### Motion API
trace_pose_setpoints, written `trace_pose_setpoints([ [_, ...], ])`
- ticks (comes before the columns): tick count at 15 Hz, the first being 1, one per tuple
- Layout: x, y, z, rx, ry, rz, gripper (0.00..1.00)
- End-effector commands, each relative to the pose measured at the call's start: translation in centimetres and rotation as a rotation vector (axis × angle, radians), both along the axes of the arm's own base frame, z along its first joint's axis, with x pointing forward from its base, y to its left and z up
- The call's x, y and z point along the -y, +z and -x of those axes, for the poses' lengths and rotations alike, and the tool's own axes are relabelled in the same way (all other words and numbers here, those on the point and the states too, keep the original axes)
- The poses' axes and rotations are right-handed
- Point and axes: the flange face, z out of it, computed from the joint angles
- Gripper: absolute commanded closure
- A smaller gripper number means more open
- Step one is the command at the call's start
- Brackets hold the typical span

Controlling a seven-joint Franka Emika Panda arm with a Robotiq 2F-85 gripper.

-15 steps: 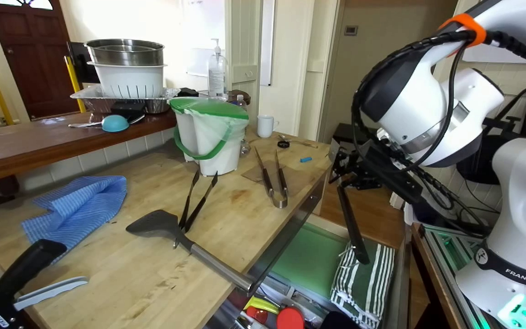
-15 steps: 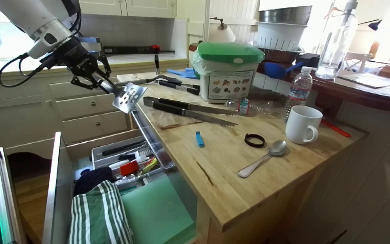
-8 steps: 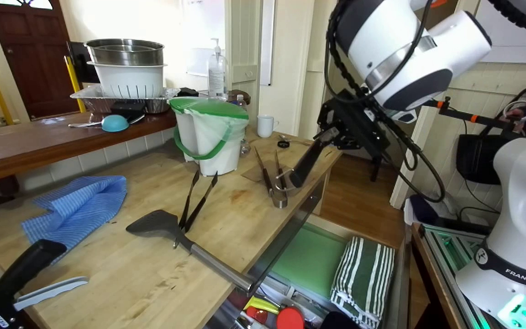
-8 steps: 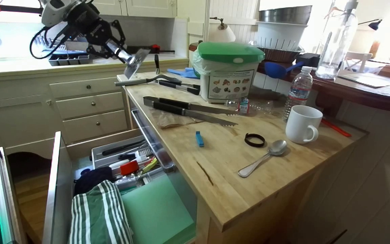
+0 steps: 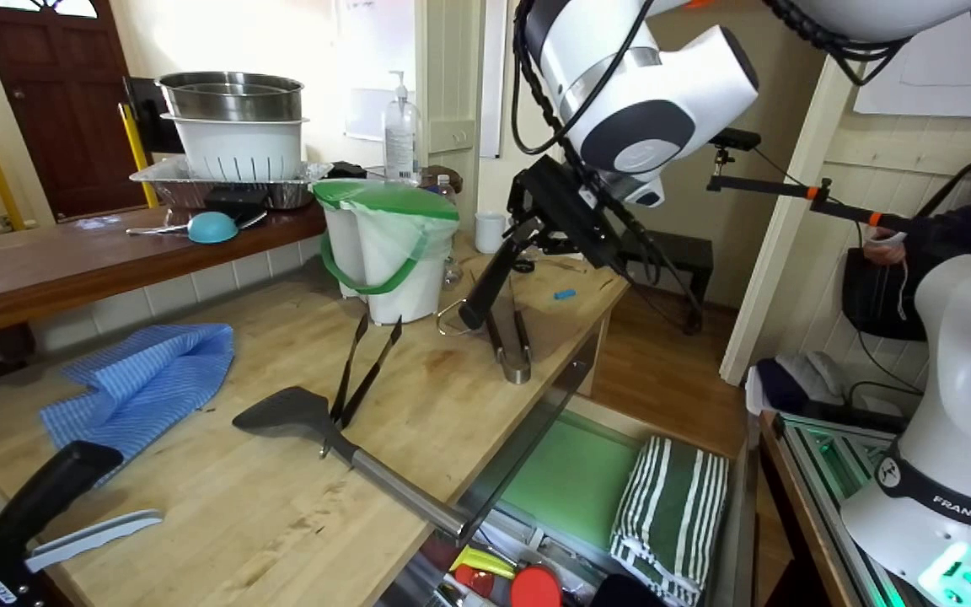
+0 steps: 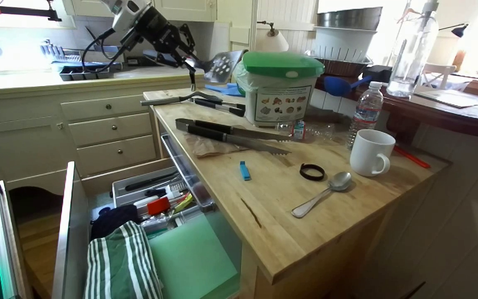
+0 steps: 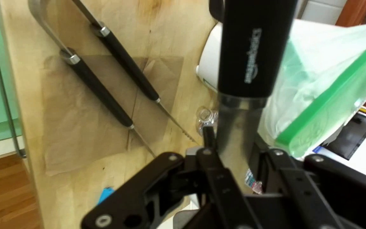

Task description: Take the spatula out of the drawer

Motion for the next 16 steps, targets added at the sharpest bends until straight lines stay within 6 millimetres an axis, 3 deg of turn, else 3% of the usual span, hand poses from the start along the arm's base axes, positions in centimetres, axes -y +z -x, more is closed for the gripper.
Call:
trace_pose_setpoints([
  [1,1.9,-3.2,-3.4,-0.046,0.019,-0.085,0.93],
  [2,0.9,-2.0,-1.7,-0.006,0.018,-0.056,0.72],
  [4,2.0,-3.8,-2.7,-0.027,-0.010,-0.096,0.72],
  [5,2.3,-4.2,-3.0,-0.031,-0.019,-0.100,0.93],
  [10,0.3,-5.7,-4.6,-0.032,0.128,-0.074,0.93],
  [13,1.1,-7.1,-5.9,-0.054,0.167,-0.020,0.93],
  [16,3.2,-9.2,-7.2,-0.082,0.126,0.003,0.93],
])
